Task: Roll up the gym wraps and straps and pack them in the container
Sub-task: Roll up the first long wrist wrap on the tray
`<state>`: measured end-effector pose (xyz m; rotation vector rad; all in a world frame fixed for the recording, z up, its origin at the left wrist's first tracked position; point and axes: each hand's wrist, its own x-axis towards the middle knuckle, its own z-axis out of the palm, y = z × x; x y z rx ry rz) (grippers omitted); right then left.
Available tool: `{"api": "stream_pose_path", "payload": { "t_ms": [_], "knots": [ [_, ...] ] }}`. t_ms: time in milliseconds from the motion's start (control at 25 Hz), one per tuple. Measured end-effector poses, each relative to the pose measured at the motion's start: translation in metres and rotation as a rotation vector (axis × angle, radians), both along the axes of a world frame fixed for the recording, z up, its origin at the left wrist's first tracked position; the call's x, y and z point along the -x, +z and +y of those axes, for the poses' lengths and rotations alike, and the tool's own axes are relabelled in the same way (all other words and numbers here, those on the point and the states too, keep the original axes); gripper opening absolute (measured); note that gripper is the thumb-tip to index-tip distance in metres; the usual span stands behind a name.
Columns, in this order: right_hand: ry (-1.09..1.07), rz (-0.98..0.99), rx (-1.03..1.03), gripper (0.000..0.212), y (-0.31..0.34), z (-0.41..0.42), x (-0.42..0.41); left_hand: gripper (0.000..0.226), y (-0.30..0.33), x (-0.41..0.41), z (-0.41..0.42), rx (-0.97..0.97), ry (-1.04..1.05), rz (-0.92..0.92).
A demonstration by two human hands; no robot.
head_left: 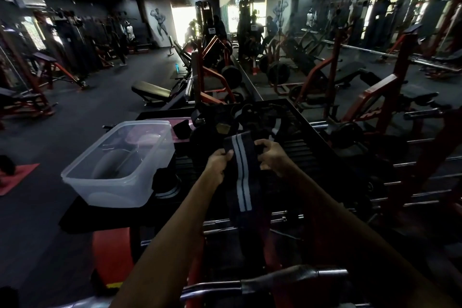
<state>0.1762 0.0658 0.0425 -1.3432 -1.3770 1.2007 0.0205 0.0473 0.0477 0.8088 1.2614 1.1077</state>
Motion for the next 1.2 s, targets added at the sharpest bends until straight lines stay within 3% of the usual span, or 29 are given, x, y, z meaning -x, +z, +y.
{"api": "stream_pose_path", "payload": {
  "t_ms": [200,360,520,640,720,840,880,960,1040,1120,1200],
  "knots": [
    [-0.223,0.053,0.039,0.033,0.006,0.002,0.005,0.020,-0.008,-0.011,-0.001,-0.009,0.166,-0.201],
    [-0.245,-0.120,-0.053,0.025,0.006,-0.001,0.011,0.040,-0.001,-0.017,-0.003,0.026,0.141,-0.252],
    [-0.410,-0.478,-0.203,0.023,0.007,0.003,-0.010,0.041,0.002,-0.002,-0.001,0.043,0.151,-0.145],
    [-0.413,-0.648,-0.113,0.035,0.004,0.012,-0.047,0.041,-0.001,0.022,-0.007,0.055,0.175,0.106],
    [-0.279,-0.752,0.032,0.039,-0.001,0.018,-0.054,0.036,-0.008,0.024,-0.016,0.041,0.163,0.211],
    [-0.152,-1.030,0.278,0.043,-0.008,0.013,-0.036,0.037,-0.018,0.021,-0.022,0.076,0.096,0.166],
    [-0.182,-1.145,0.275,0.044,-0.006,0.011,-0.028,0.038,-0.020,0.020,-0.023,0.077,0.084,0.134],
    [-0.289,-1.245,0.059,0.042,0.006,-0.004,-0.011,0.038,-0.025,0.021,-0.023,0.086,0.075,0.061],
    [-0.306,-1.003,-0.151,0.040,0.010,-0.010,0.004,0.037,-0.025,0.022,-0.025,0.085,0.068,0.013],
    [-0.138,-0.406,0.073,0.044,0.017,-0.017,0.017,0.033,-0.026,0.022,-0.026,0.071,0.062,-0.006],
    [0.015,0.029,0.283,0.034,0.020,-0.023,0.027,0.028,-0.025,0.023,-0.032,0.054,0.032,0.016]
  ]
}}
